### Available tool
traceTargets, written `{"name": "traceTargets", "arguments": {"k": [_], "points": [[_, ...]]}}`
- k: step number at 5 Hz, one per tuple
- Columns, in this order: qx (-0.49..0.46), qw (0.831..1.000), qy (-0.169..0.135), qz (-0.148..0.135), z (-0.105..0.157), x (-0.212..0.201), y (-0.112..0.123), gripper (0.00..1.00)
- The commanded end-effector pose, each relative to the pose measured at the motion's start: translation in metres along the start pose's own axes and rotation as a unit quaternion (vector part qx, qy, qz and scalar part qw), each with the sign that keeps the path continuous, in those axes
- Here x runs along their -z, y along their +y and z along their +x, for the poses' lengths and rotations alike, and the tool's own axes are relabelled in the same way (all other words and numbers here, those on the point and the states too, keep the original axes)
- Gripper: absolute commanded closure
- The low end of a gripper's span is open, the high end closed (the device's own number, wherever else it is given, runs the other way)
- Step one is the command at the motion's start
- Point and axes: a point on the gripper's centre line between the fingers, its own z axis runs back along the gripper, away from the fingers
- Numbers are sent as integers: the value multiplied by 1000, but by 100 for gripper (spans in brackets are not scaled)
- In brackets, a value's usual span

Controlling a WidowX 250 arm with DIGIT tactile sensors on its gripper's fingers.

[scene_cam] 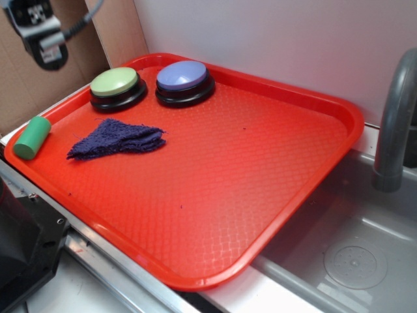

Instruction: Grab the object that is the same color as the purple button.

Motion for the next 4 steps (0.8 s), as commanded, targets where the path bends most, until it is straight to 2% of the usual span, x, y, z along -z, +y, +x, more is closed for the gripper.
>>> {"name": "traceTargets", "arguments": {"k": [1, 2, 3, 4], "points": [[133, 991, -7, 19, 30, 56, 16, 0], [210, 976, -54, 11, 44, 83, 26, 0], [254, 966, -55, 17, 53, 102, 32, 0], [306, 950, -63, 9, 64, 129, 38, 0]]}}
